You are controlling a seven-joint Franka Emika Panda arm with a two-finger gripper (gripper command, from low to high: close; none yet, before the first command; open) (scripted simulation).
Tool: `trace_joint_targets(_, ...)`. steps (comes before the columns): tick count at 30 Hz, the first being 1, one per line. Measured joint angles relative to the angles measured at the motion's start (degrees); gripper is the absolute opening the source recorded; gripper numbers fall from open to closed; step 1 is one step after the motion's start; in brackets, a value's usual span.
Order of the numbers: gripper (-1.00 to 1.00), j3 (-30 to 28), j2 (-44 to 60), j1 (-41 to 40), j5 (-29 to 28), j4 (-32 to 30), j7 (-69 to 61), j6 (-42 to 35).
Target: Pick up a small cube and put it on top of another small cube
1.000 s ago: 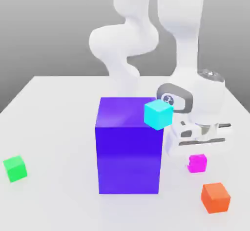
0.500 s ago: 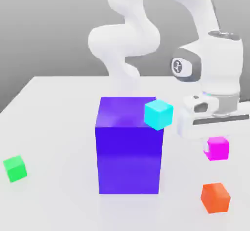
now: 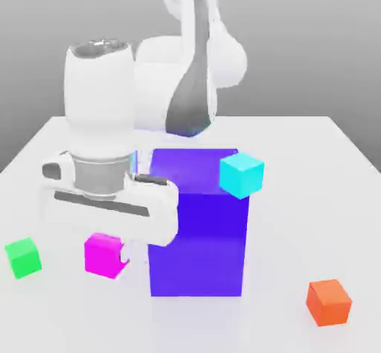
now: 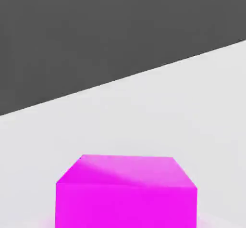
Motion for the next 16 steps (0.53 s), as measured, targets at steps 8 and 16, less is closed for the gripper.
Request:
trace_joint_targets(8, -1.00, -6.3, 3.3, -15.9, 2.0, 0.6, -15.1, -2.2)
trace_joint_targets(16, 1.00, -4.4, 12.1, -17.5, 5.4, 1.2, -18.4, 5.7)
